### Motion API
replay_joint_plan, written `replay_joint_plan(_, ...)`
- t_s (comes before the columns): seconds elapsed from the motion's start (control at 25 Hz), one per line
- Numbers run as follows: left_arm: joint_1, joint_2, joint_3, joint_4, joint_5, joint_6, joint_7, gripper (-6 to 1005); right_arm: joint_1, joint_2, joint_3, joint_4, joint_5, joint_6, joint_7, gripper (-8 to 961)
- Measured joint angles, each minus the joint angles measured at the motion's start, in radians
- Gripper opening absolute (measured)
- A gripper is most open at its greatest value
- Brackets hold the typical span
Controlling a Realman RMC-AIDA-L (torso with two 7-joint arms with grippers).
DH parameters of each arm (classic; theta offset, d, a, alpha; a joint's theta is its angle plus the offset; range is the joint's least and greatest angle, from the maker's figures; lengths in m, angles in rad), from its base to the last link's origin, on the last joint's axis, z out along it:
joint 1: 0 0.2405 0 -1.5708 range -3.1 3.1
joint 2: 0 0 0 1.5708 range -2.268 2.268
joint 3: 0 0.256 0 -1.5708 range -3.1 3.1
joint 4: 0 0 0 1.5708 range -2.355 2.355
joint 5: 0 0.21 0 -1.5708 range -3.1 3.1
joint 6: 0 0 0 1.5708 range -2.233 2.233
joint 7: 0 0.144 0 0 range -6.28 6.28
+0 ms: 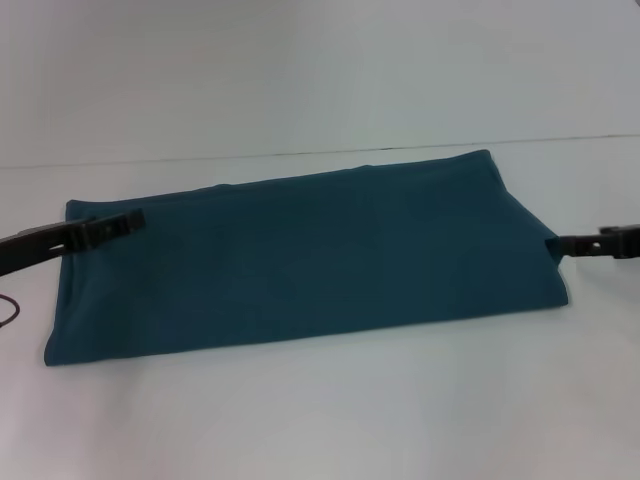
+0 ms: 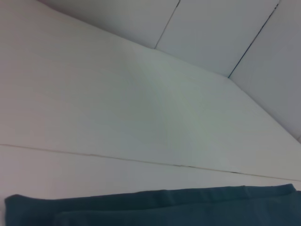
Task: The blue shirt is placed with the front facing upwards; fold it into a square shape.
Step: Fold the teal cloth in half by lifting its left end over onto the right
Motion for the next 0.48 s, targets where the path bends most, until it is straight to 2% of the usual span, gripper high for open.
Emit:
replay_joint_plan(0.16,-0.006,0.004,0.0,-0.001,-0.002,-0.007,0.01,848,-0.005,0.007,0.003,0.0,0.095,-0.051,-0.115,917)
replay_joint_plan(0.28,-0.015,0.005,0.0,-0.004,-0.005,-0.01,0.029,848,-0.038,0.01,0.004,0.005,0.214,-0.132,-0.292,918)
replay_joint_plan(0.48,-0.037,0.003,0.041,-0.03,0.0,-0.048,0.05,847,-0.112,0.041,0.011,0.026,0.374,-0.234,-0.639,919)
